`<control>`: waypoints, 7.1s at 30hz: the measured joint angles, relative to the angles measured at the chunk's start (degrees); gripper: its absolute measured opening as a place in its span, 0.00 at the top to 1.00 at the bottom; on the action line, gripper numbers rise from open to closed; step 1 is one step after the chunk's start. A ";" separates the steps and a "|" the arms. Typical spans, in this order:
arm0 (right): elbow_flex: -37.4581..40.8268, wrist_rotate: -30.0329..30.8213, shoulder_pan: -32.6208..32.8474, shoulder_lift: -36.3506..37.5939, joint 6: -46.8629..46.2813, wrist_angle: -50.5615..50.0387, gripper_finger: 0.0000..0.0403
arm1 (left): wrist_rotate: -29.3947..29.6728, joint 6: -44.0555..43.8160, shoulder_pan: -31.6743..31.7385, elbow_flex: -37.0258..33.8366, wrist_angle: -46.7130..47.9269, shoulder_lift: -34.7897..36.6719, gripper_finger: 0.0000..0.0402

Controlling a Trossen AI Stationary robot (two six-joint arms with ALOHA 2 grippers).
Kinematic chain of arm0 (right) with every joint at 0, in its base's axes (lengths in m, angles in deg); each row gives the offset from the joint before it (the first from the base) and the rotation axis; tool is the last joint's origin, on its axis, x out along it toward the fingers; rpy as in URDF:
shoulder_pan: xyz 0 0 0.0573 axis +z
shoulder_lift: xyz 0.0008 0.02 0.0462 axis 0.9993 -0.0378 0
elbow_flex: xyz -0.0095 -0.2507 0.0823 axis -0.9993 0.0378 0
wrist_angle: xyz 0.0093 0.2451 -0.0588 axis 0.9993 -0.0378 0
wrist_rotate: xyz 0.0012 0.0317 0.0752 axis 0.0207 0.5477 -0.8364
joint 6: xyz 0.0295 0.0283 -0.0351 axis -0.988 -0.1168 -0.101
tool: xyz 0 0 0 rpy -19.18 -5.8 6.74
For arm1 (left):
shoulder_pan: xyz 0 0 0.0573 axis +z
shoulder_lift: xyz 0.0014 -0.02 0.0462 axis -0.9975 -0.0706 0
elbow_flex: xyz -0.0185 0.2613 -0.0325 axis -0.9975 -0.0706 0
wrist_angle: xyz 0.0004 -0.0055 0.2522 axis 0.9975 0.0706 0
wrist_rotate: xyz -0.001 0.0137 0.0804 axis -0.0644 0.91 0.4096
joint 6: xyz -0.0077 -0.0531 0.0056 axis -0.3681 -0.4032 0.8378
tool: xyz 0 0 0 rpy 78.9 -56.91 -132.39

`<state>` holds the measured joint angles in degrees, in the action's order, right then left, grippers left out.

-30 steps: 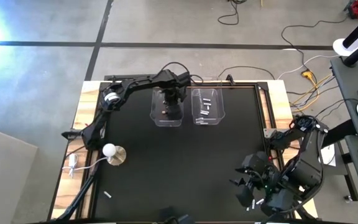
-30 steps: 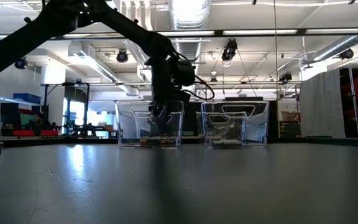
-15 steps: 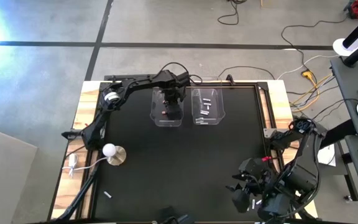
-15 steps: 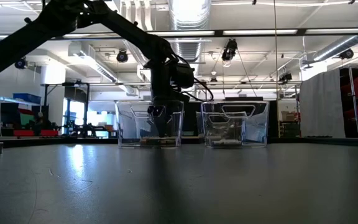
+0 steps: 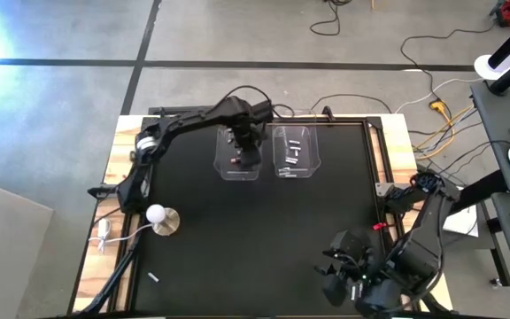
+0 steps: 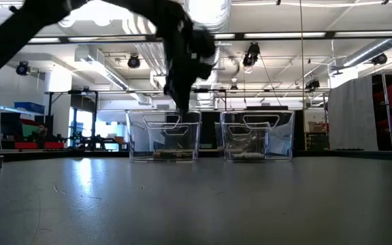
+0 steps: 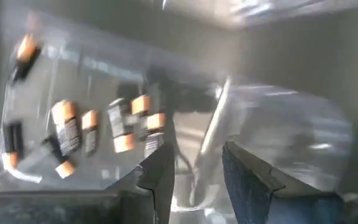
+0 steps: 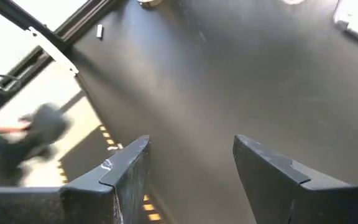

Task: Sort batteries
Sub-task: Put the white battery into the right transparent bin

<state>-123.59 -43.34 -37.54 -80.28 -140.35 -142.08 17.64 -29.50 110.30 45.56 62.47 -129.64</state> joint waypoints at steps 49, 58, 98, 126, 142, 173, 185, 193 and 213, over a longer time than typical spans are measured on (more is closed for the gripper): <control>6.96 -3.08 -15.55 -4.83 27.11 30.26 0.46 | 1.78 -36.04 -78.64 -45.74 -10.74 20.95 0.71; 7.57 -3.04 -15.03 -7.49 21.76 30.16 0.46 | 1.89 -44.56 -84.82 -50.08 -15.54 22.35 0.63; 0.81 0.44 -5.32 0.24 22.38 8.86 0.46 | 13.04 -23.29 -61.61 -45.62 -21.65 22.41 0.98; 3.12 3.02 -4.58 14.60 31.27 -8.48 0.46 | 1.39 -7.39 -11.35 5.42 -33.30 1.85 0.98; 9.53 9.30 -5.89 23.71 27.47 -8.32 0.46 | 1.61 -3.75 -3.27 10.01 -27.93 -12.95 0.98; 38.60 -3.10 -50.79 40.40 55.14 35.27 0.46 | -40.41 -12.96 1.45 10.47 -59.12 -8.74 0.98; 40.04 -7.82 -63.38 36.36 68.23 51.09 0.46 | -51.38 -33.32 1.63 10.44 -78.65 -6.57 0.98; 36.79 -7.78 -63.60 34.41 68.13 50.82 0.46 | -54.08 -36.22 2.93 10.34 -84.37 -6.62 0.98; 35.04 -10.53 -64.56 37.48 76.46 62.85 0.46 | -53.63 -47.16 5.02 10.63 -102.84 -6.30 0.98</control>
<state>-88.55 -53.87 -102.10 -42.80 -63.89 -79.23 -35.99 -76.66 115.32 56.19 -40.37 -135.94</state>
